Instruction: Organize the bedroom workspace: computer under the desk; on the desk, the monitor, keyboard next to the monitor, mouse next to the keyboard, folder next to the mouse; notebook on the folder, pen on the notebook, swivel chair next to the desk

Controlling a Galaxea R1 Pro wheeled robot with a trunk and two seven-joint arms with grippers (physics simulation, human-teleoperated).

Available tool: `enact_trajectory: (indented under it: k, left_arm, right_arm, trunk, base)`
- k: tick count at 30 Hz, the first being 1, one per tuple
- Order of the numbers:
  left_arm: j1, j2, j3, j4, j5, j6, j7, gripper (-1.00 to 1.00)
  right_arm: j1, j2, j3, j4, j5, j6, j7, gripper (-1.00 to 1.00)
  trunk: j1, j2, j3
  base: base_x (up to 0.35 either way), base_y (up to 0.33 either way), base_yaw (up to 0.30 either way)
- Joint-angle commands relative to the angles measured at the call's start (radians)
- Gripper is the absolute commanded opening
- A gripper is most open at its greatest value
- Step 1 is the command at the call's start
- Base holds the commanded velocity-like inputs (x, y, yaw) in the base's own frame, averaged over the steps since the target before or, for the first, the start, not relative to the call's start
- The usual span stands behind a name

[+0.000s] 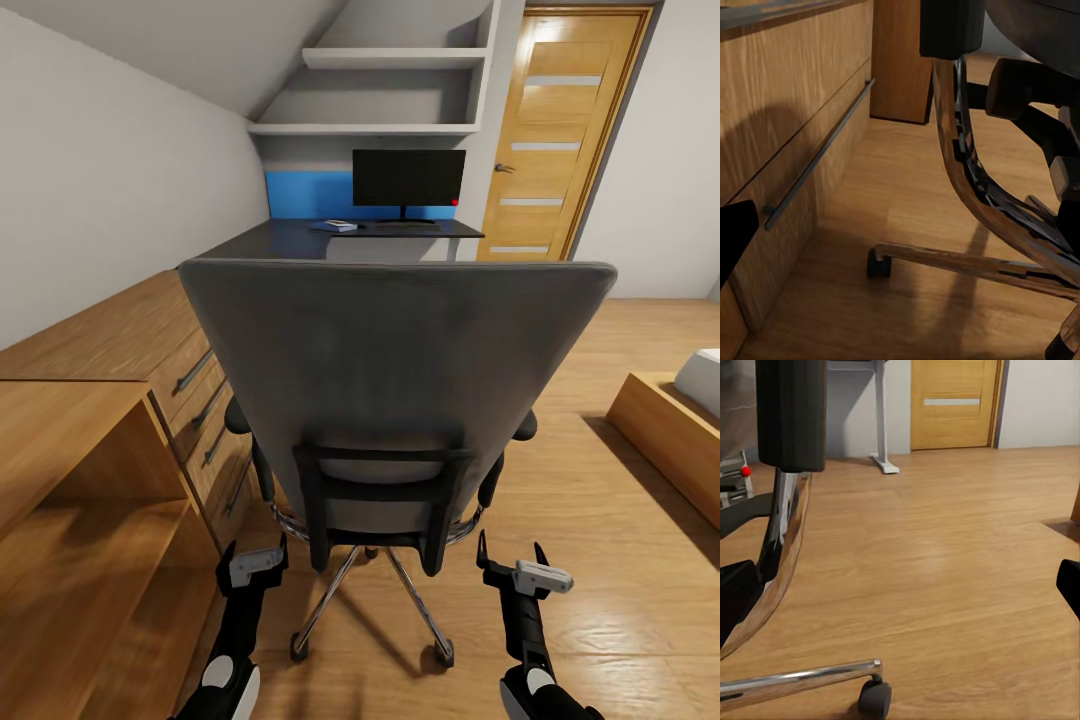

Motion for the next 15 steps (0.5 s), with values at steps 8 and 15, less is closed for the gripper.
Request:
enact_trajectory:
  k: [8, 15]
  left_arm:
    - [-0.001, -0.002, 0.002, 0.0, -0.007, -0.002, 0.004, 1.0]
    - [-0.001, -0.002, 0.002, 0.0, -0.009, -0.002, 0.003, 1.0]
  right_arm:
    - [-0.001, 0.0, 0.012, 0.002, -0.006, -0.004, 0.0, 1.0]
    - [-0.001, 0.002, 0.014, 0.004, 0.04, -0.002, 0.0, 1.0]
  trunk:
    - [0.0, 0.0, -0.001]
    - [0.0, 0.0, -0.001]
  base:
    - [0.022, 0.0, 0.0]
    - [0.231, 0.0, 0.0]
